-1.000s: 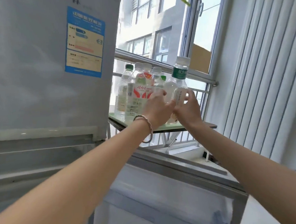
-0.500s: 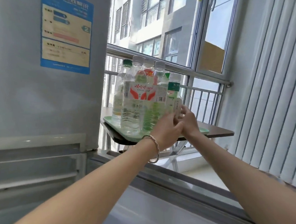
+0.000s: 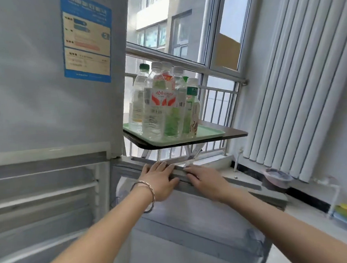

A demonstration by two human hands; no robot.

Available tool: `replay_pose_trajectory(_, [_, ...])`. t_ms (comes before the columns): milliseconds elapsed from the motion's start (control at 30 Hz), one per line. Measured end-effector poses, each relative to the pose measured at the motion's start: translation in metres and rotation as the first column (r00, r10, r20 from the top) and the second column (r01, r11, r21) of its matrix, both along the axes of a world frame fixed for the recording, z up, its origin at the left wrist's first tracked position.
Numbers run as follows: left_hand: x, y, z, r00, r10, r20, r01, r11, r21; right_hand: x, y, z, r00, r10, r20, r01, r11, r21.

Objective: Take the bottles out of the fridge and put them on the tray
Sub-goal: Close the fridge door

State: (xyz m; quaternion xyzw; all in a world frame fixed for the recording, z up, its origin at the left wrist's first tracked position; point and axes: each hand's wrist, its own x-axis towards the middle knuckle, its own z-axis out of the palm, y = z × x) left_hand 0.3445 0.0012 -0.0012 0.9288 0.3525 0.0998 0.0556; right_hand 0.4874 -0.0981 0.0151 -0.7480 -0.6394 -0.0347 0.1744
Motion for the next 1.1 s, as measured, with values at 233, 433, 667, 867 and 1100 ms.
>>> replay_pose_trajectory(233, [-0.021,-0.012,0.008,0.998,-0.039,-0.04,0.037,0.997,-0.065,-0.031,-0.016,0.004,0.994,-0.101,0.041,0.101,0.995,0.019])
replay_pose_trajectory(433, [-0.053,-0.028,0.011,0.999,0.027,0.029,-0.024,0.991,-0.13,-0.049,-0.032,0.019,0.999,0.027,0.037,-0.028,0.999,0.017])
replay_pose_trajectory(667, [-0.099,-0.042,0.02,0.988,0.133,-0.081,-0.143,0.98,-0.139,-0.087,-0.027,0.011,0.972,0.235,0.006,-0.235,0.969,0.082])
replay_pose_trajectory(867, [-0.151,-0.048,0.039,0.975,0.147,-0.167,-0.178,0.966,-0.188,-0.138,-0.005,-0.021,0.905,0.421,-0.063,-0.382,0.87,0.312])
replay_pose_trajectory(1100, [-0.221,-0.031,0.04,0.919,0.248,-0.308,-0.239,0.969,0.066,-0.221,0.033,-0.052,0.778,0.627,-0.017,-0.542,0.685,0.486])
